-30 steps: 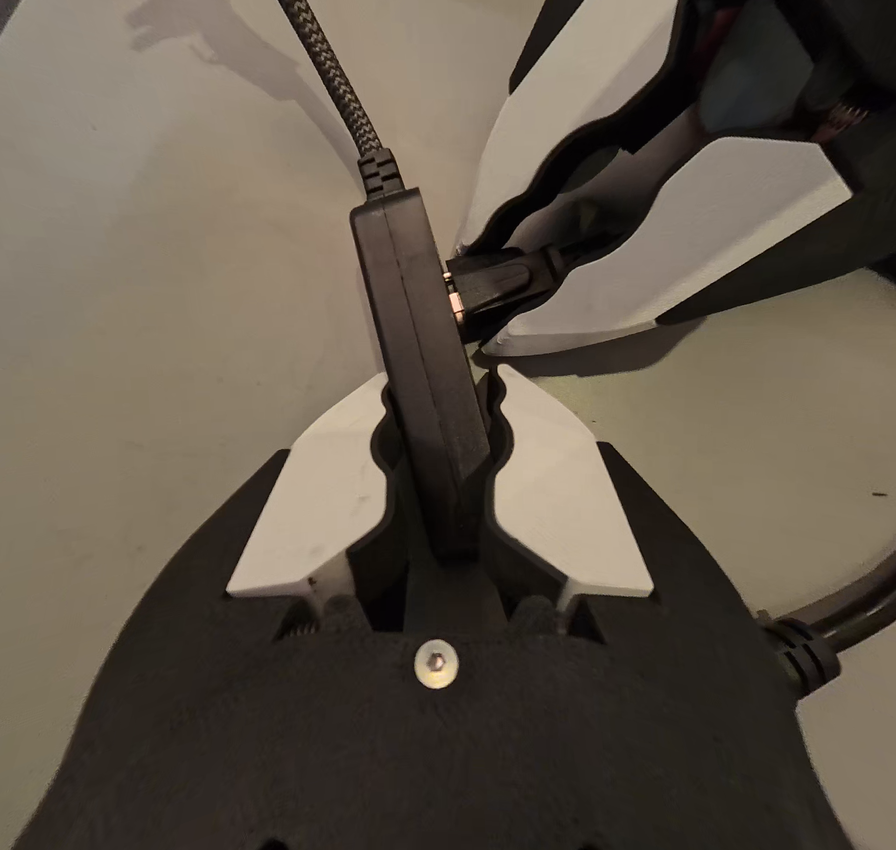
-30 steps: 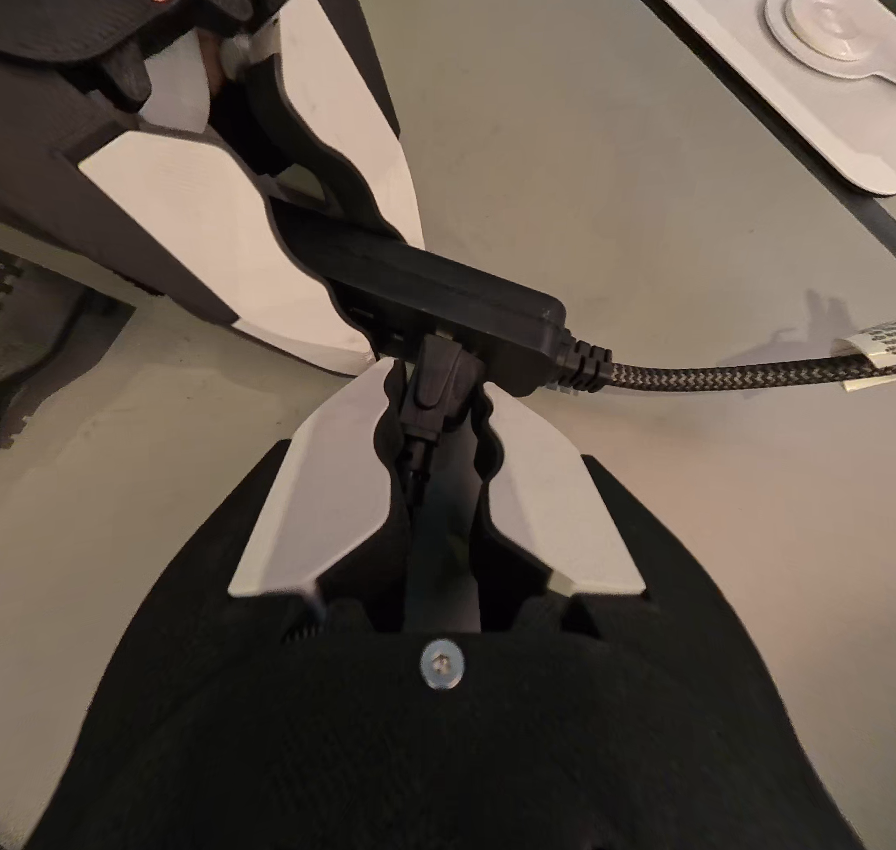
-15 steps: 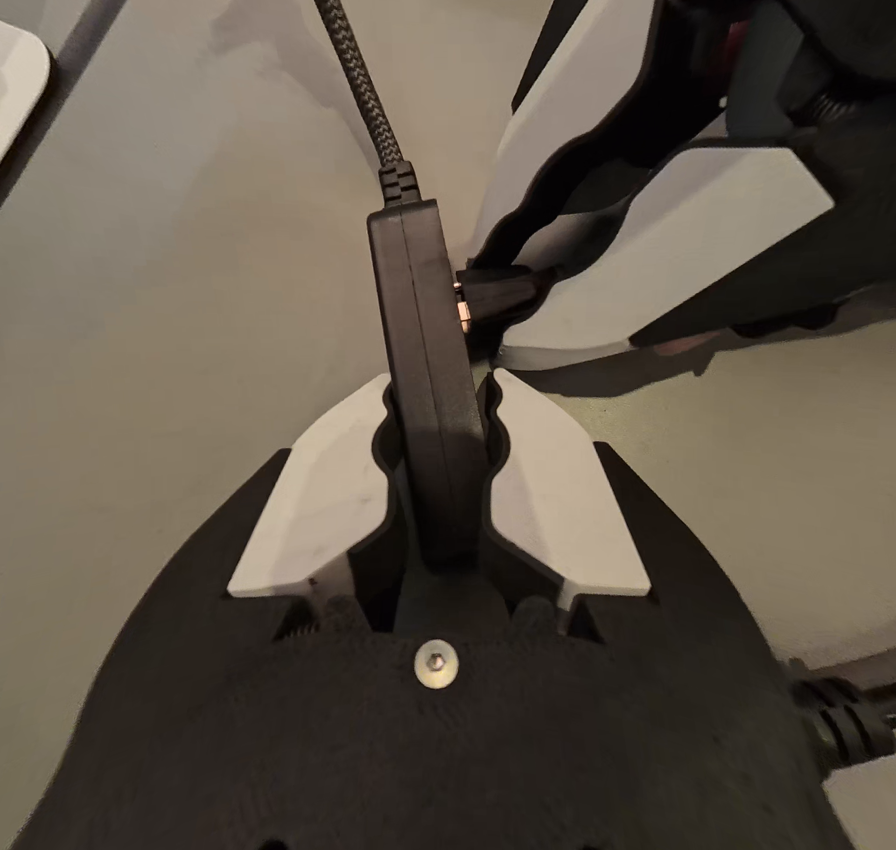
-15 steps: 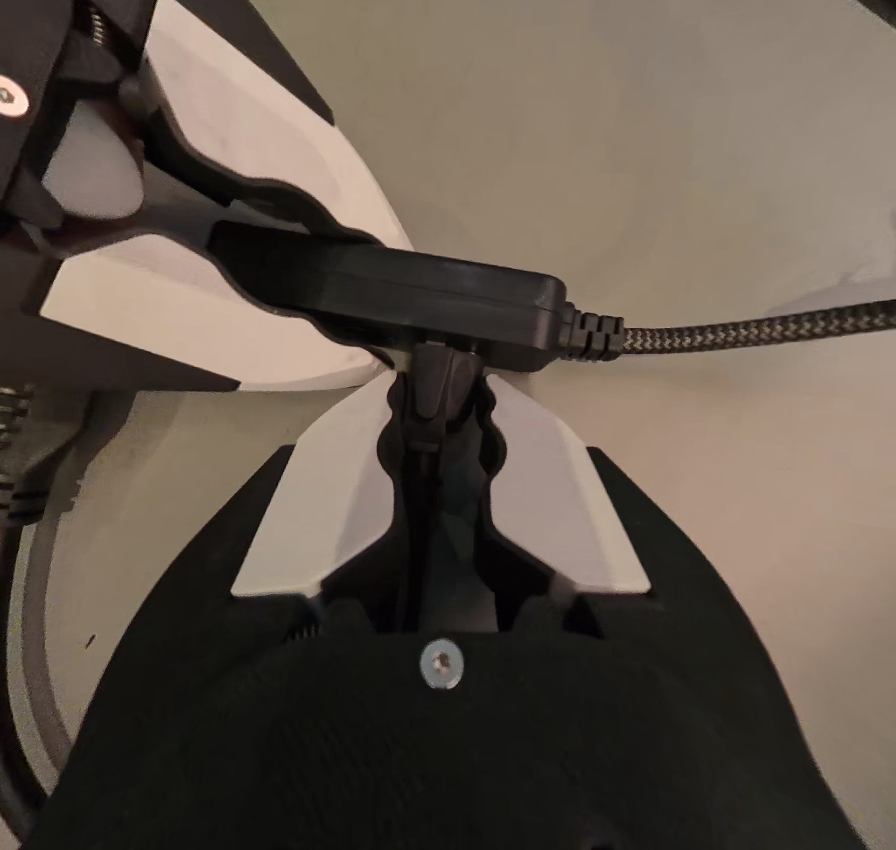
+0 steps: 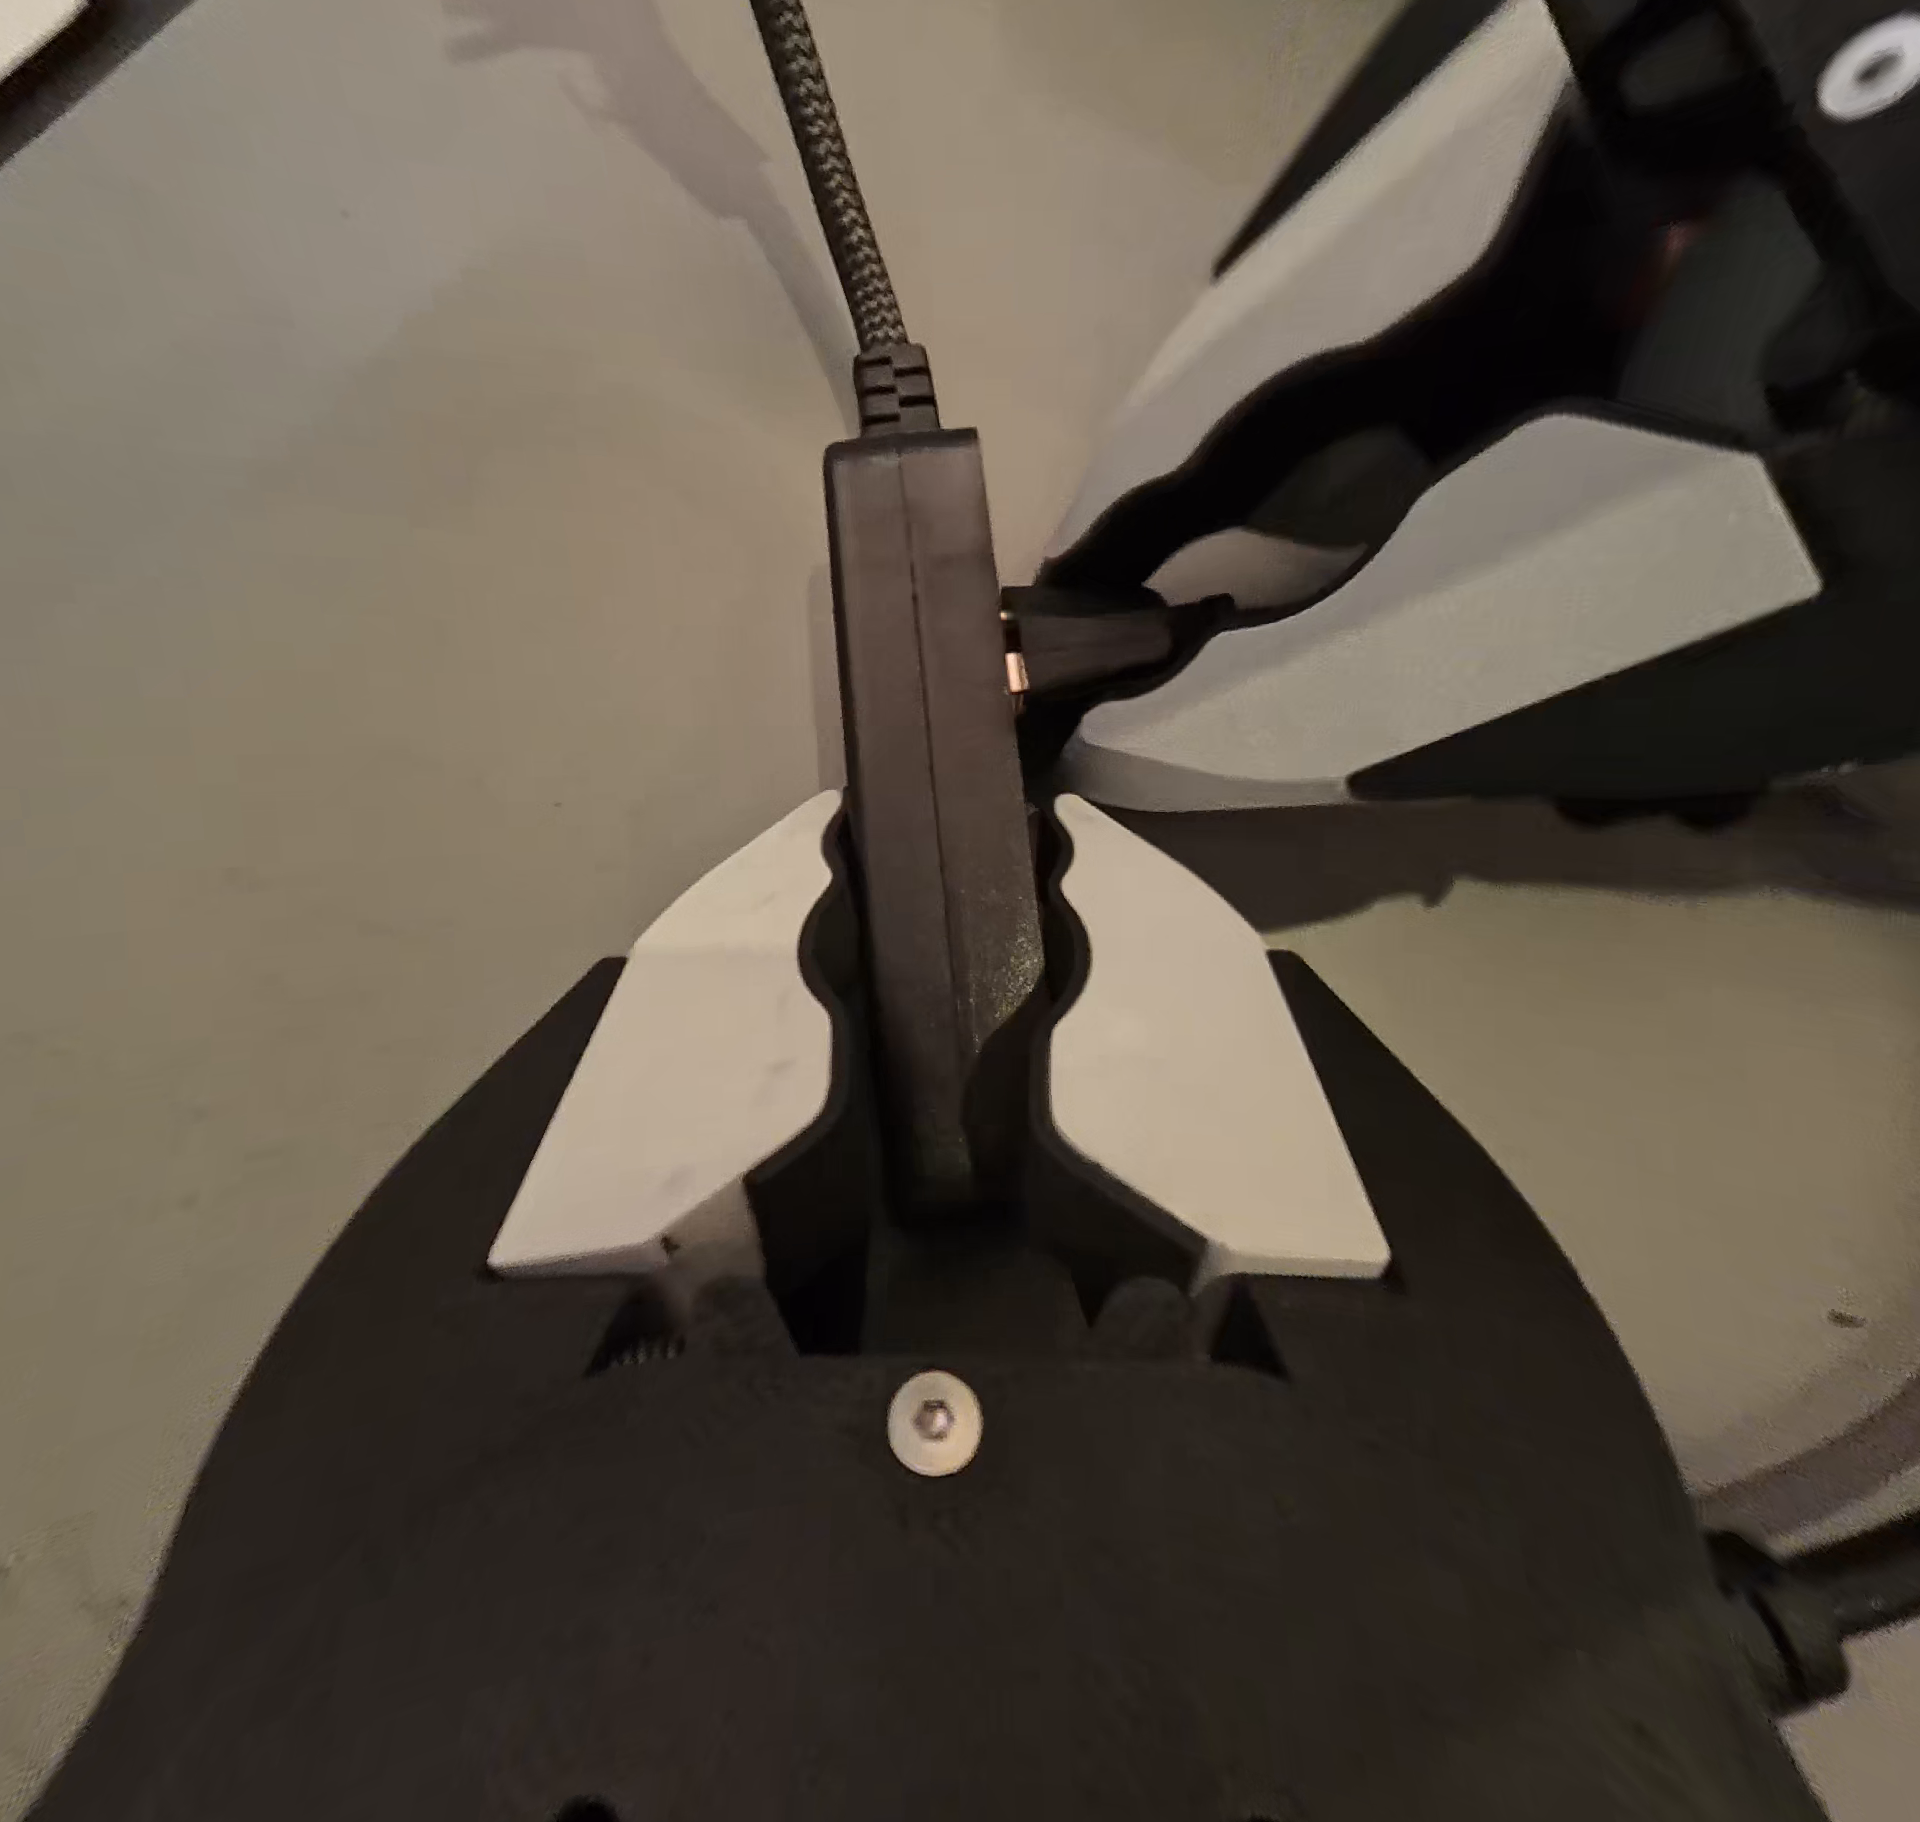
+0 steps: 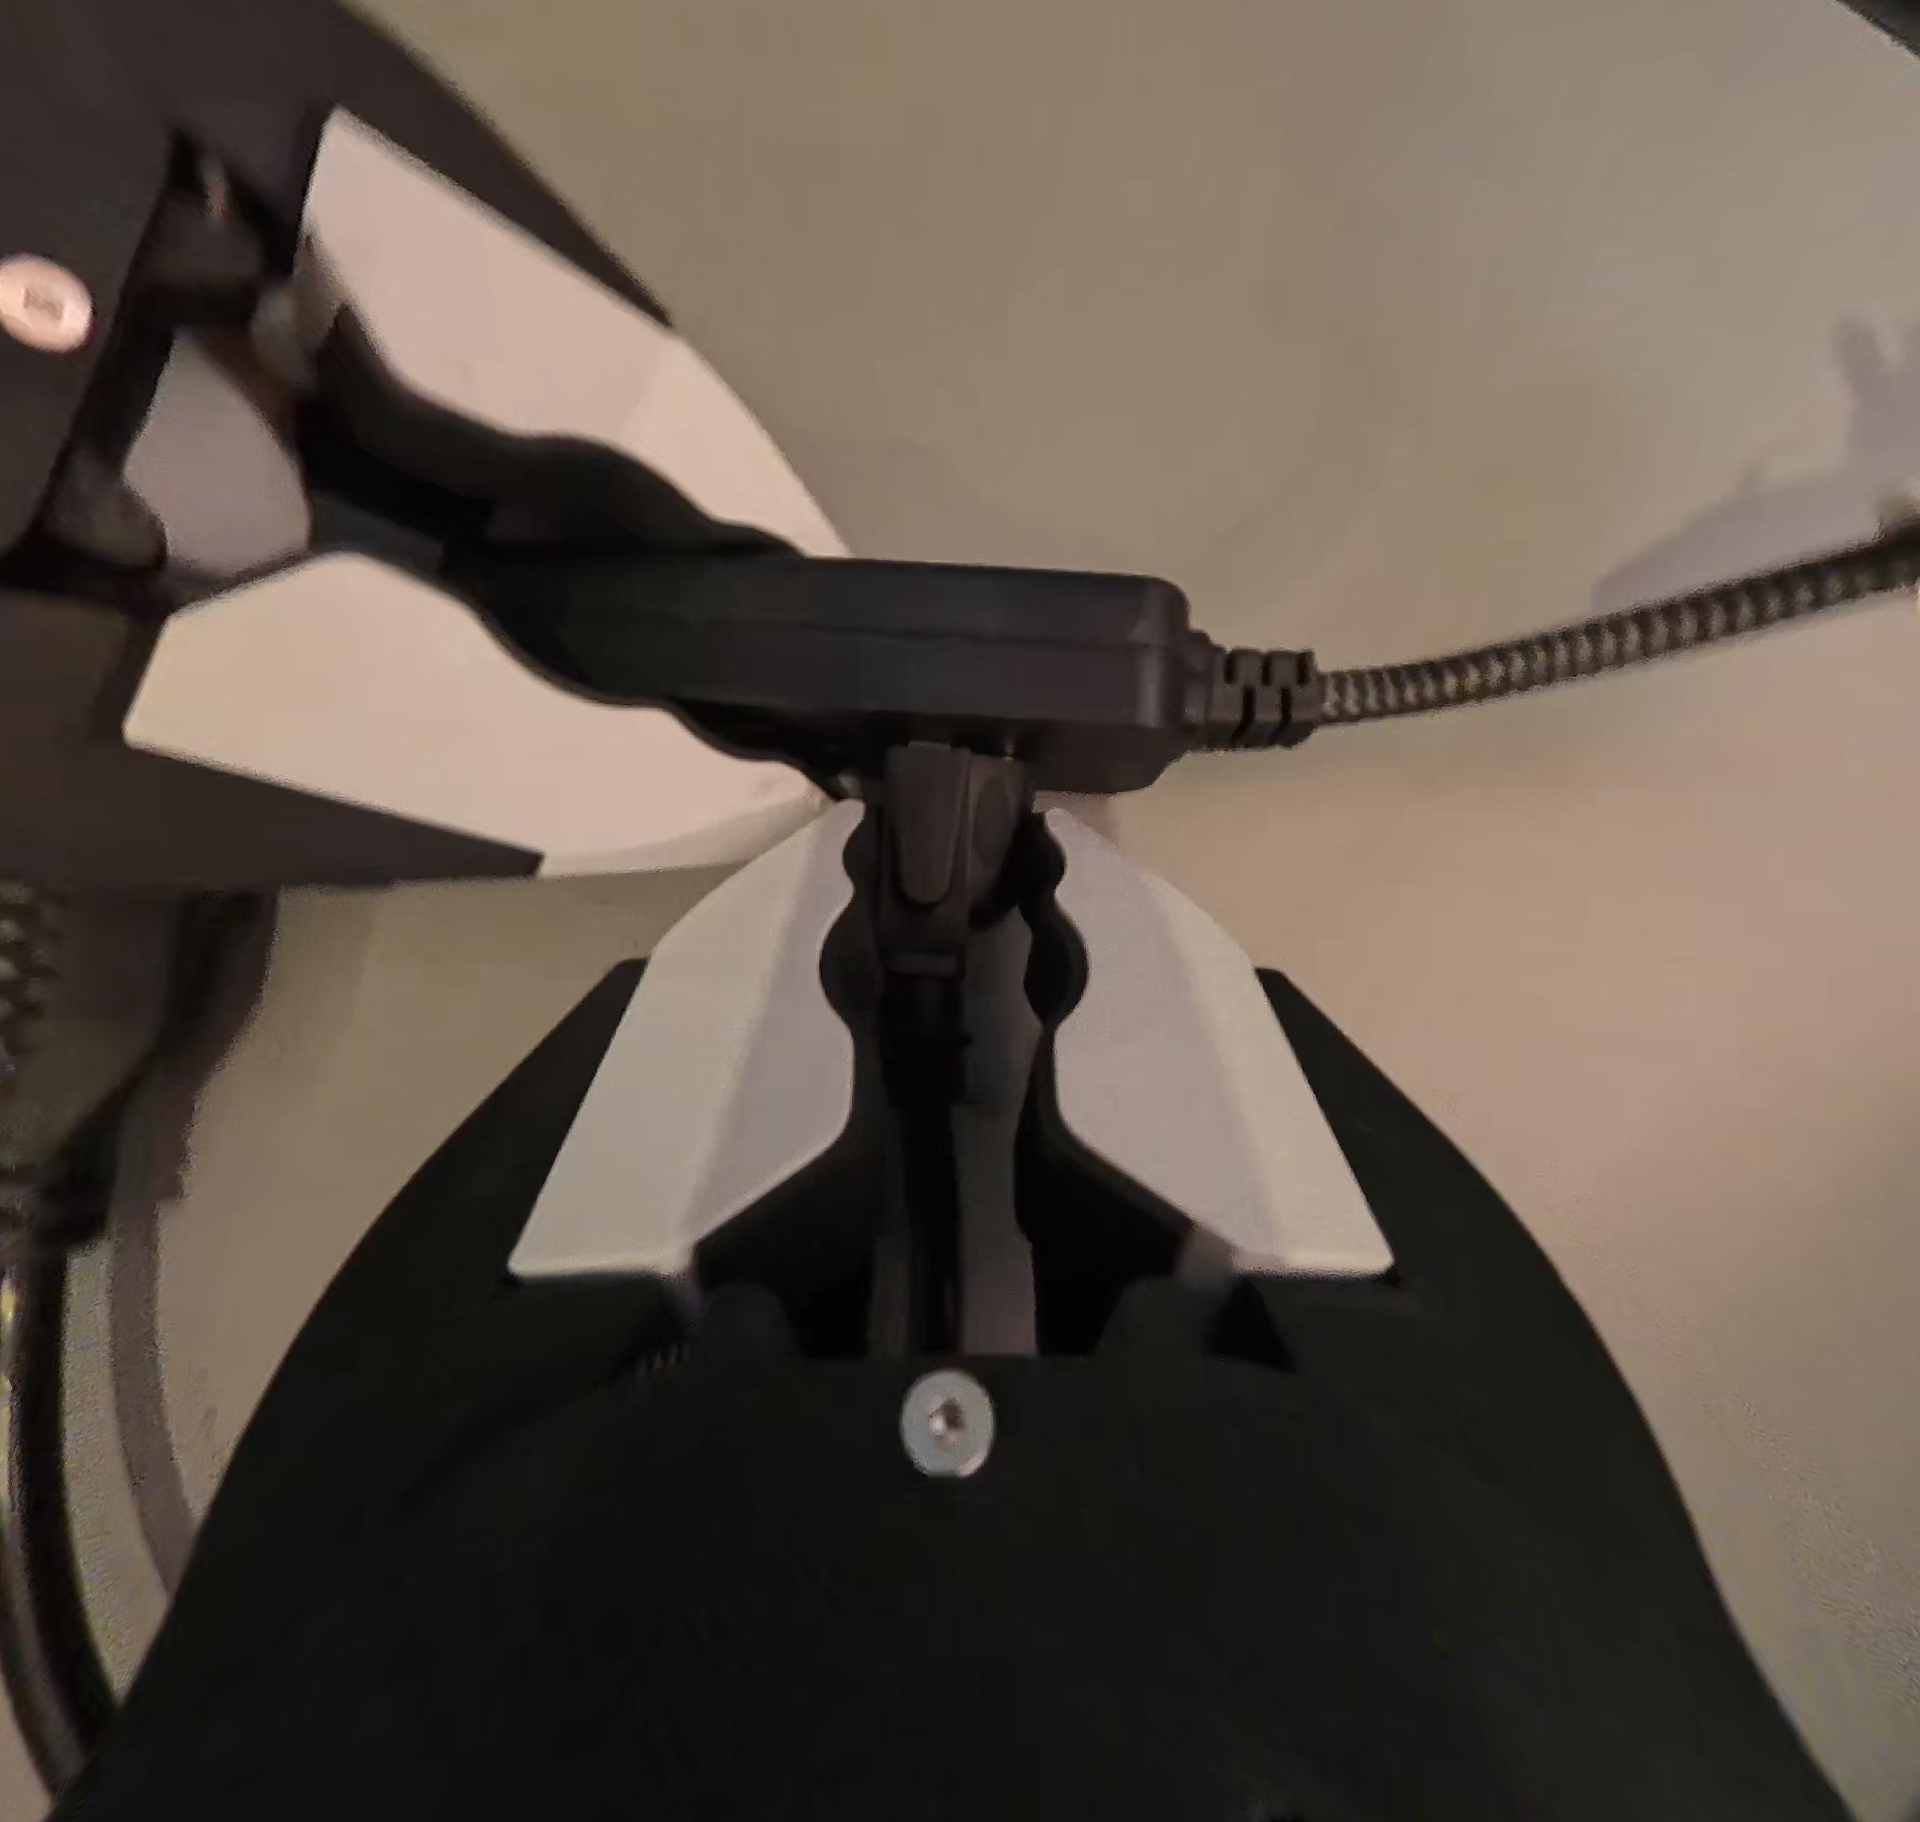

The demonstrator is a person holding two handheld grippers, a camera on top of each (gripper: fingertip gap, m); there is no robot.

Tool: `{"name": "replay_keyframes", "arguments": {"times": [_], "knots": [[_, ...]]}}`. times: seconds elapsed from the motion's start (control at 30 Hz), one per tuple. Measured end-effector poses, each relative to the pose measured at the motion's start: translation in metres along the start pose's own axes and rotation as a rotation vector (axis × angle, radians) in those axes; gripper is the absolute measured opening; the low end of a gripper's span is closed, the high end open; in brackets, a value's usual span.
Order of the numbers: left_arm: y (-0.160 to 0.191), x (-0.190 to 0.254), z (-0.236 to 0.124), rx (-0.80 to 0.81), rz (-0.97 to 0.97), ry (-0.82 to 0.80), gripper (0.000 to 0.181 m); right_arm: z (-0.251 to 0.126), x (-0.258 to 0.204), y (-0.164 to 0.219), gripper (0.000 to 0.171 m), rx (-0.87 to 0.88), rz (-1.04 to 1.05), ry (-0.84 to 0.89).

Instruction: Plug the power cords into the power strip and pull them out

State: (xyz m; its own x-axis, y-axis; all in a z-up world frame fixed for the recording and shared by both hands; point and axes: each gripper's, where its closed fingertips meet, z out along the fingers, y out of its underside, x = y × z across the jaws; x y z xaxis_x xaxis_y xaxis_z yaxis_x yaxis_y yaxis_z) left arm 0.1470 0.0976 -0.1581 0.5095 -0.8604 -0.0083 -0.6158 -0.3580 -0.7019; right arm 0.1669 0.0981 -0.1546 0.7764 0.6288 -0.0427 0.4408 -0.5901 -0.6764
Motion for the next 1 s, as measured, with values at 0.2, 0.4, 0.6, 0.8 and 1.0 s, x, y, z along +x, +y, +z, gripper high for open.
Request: {"name": "replay_keyframes", "arguments": {"times": [0.2, 0.4, 0.6, 0.8, 1.0], "knots": [[-0.004, -0.006, 0.003, 0.008, 0.002, -0.037, 0.029, -0.003, 0.004, 0.001, 0.026, 0.066, 0.148, 0.215], [-0.003, -0.008, 0.001, -0.010, 0.011, -0.044, 0.030, -0.005, 0.003, 0.000, 0.026, 0.098, 0.258, 0.304], [0.000, -0.008, -0.002, -0.001, 0.044, -0.046, 0.030, -0.004, -0.001, 0.000, 0.026, 0.108, 0.219, 0.285], [0.002, -0.010, -0.004, 0.016, 0.077, -0.002, 0.029, -0.004, -0.002, -0.006, 0.028, 0.078, -0.145, 0.145], [0.001, 0.004, -0.005, 0.026, 0.058, 0.074, 0.030, -0.008, -0.002, 0.001, 0.027, 0.068, -0.185, 0.185]]}}
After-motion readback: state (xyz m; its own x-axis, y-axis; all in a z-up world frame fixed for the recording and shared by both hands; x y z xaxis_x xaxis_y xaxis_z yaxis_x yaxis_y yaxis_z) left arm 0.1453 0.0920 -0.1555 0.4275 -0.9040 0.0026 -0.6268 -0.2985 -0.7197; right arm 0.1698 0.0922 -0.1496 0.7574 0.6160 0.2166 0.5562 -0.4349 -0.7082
